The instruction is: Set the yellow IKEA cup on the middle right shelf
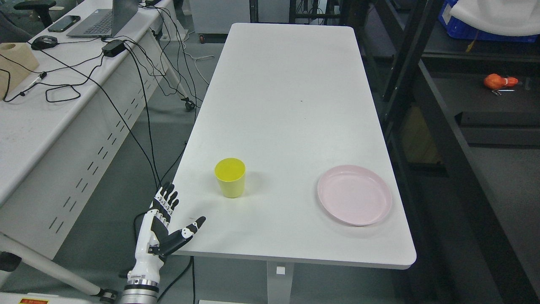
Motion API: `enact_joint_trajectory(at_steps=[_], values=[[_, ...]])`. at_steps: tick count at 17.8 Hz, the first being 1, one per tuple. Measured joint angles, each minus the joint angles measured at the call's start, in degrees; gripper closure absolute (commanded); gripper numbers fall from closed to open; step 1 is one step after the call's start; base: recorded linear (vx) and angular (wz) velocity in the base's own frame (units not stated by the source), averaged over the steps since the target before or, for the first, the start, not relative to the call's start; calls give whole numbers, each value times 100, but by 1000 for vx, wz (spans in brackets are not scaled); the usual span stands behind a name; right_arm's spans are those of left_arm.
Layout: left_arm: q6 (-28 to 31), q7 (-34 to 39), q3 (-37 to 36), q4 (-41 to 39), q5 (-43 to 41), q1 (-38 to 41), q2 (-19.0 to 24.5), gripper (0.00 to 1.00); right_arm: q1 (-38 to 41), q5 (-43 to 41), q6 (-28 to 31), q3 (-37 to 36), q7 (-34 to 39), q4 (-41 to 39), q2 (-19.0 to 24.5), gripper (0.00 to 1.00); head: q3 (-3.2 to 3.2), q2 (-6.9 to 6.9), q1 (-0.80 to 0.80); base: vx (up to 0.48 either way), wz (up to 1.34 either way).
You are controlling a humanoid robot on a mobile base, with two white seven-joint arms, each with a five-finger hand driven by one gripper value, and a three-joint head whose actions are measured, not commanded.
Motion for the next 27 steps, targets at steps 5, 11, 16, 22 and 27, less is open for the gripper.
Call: enact_joint_trajectory(at_steps=[5,11,16,22,27], values=[[36,-2,44,235,252,-226,-19,1,1,0,-1,0,0,0,0,1,0,0,0,8,-25],[289,-2,26,511,357,-509,-32,1,-1,0,-3,0,0,0,0,0,0,0,0,15,-15],[357,-3,-64,747,388,-791,-39,1,5,0,-24,0,0,1,0,1,0,0,0,15,-123],[361,-26,-273,928,399,-918,-43,1,0,0,-8,0,-1,0,0,1,0,0,0,18,-56],[369,-31,-378,1092,403,-984,-45,1,0,0,4,0,-1,0,0,1,0,0,0,41,-90]])
